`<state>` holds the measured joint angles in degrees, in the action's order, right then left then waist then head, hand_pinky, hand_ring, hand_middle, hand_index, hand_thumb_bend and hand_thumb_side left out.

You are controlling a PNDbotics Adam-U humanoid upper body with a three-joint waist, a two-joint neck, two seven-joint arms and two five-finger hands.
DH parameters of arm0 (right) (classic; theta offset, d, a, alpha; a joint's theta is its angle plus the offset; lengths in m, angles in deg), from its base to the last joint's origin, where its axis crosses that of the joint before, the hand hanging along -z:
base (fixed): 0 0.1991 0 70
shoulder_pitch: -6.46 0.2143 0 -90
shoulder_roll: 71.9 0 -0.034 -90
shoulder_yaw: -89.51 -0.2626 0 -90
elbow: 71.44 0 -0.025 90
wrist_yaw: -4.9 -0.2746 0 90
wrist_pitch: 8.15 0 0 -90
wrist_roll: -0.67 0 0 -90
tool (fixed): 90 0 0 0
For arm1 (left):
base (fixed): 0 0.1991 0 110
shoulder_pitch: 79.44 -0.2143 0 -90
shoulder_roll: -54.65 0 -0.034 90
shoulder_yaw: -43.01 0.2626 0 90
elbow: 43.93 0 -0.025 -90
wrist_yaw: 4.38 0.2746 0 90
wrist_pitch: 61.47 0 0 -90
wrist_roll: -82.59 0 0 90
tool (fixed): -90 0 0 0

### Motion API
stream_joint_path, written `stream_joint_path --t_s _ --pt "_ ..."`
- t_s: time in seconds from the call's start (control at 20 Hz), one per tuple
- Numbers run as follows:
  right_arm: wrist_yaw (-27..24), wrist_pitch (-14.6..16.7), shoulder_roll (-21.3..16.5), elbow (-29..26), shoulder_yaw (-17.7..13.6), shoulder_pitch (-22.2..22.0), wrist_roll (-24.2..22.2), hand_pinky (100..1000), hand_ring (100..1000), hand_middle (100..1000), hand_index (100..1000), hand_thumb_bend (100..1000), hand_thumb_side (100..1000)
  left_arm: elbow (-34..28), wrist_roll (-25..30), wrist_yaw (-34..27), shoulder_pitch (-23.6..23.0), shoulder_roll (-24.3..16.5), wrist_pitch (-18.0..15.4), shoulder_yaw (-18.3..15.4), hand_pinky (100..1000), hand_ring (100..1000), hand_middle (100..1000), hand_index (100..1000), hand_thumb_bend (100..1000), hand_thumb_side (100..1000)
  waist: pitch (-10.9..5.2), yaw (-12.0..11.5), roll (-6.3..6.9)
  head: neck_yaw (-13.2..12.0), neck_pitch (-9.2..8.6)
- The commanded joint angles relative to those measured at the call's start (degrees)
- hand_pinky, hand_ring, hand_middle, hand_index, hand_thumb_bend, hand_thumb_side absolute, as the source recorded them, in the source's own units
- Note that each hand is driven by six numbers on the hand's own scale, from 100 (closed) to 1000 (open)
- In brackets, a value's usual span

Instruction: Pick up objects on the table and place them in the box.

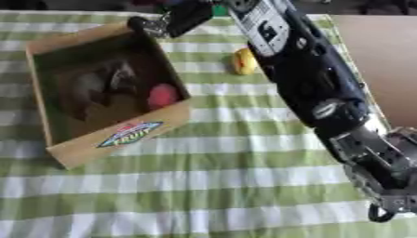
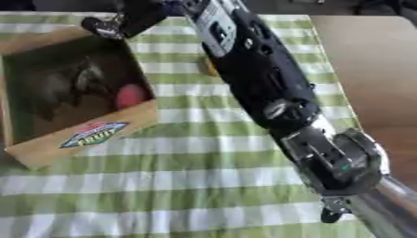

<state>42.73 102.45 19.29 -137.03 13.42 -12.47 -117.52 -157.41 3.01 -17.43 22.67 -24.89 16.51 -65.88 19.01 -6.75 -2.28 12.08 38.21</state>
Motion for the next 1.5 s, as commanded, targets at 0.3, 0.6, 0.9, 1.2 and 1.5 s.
stream_joint_path --t_s 0.3,0.6,0.9,1.2,1.5 --pt "-0.7 -0.4 -9.1 -0.6 -1.5 -1.7 0.8 712 821 697 902 337 665 -1.1 -0.3 0.5 -0.1 -1.0 -0.4 -0.4 474 700 664 749 100 955 -1.44 0.6 0.58 -1.0 -0.43" --pt "-0.2 -1.4 -12.8 1.6 -3.7 -4.8 0.9 717 826 695 936 422 524 -1.1 -0.5 0.7 -0.3 -0.9 -0.5 -0.6 475 701 665 748 100 956 -1.19 0.9 0.74 -0.9 -0.68" --pt "0.0 -1.7 -14.5 3.0 -4.8 -7.5 -0.7 718 827 673 943 521 579 -1.1 -0.5 0.8 -0.3 -0.6 -0.7 -0.7 475 702 665 748 100 957 -0.86 0.8 1.02 0.2 -0.42" --pt "0.1 -2.1 -14.4 4.5 -5.6 -9.1 -2.2 718 824 660 937 549 560 -1.1 -0.4 0.8 -0.3 -0.3 -0.8 -0.7 475 703 666 748 100 958 -0.54 0.5 1.41 2.9 -0.77" --pt "1.3 -2.7 -13.4 7.1 -6.2 -9.2 -2.3 716 821 656 927 547 550 -1.1 -0.3 0.7 -0.2 -0.1 -0.8 -0.6 475 705 667 748 100 960 -0.23 0.3 1.72 3.3 -1.41"
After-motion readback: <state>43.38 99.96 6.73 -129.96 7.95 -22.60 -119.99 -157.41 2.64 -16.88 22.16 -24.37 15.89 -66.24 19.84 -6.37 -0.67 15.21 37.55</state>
